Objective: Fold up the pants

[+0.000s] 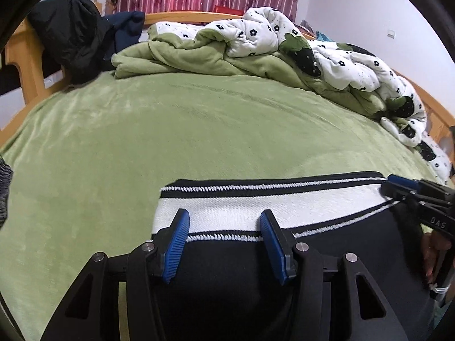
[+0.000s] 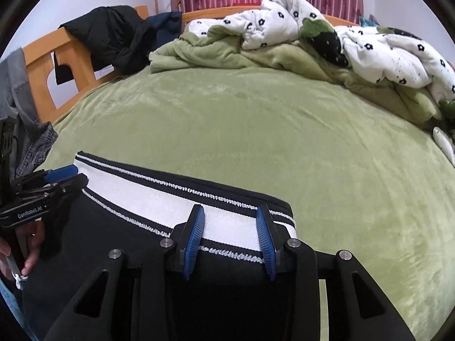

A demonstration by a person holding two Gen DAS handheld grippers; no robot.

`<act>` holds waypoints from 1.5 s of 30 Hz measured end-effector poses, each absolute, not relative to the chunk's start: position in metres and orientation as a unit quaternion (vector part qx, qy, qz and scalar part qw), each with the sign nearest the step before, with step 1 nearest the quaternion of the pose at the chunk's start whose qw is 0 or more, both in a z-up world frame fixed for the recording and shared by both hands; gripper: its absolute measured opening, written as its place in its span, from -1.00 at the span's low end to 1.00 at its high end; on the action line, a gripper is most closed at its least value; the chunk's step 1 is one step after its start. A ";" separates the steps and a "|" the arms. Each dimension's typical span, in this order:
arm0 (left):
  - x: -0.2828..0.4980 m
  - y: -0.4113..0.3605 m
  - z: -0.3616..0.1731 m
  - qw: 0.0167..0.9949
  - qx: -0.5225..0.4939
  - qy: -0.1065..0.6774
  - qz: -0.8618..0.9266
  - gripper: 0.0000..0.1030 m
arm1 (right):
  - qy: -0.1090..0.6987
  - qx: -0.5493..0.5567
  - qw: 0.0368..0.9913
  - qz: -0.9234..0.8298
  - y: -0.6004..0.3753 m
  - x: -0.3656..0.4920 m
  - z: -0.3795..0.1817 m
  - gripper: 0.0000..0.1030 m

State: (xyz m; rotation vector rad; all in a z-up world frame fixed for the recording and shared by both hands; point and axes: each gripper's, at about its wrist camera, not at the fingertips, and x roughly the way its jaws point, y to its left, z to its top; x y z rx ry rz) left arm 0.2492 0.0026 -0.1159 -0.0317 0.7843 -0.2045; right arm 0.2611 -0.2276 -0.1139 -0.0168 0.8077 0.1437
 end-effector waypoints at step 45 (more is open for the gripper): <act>0.022 0.027 -0.123 0.882 0.055 0.447 -0.138 0.20 | 0.409 0.033 0.908 0.079 -0.251 0.070 -0.124 0.03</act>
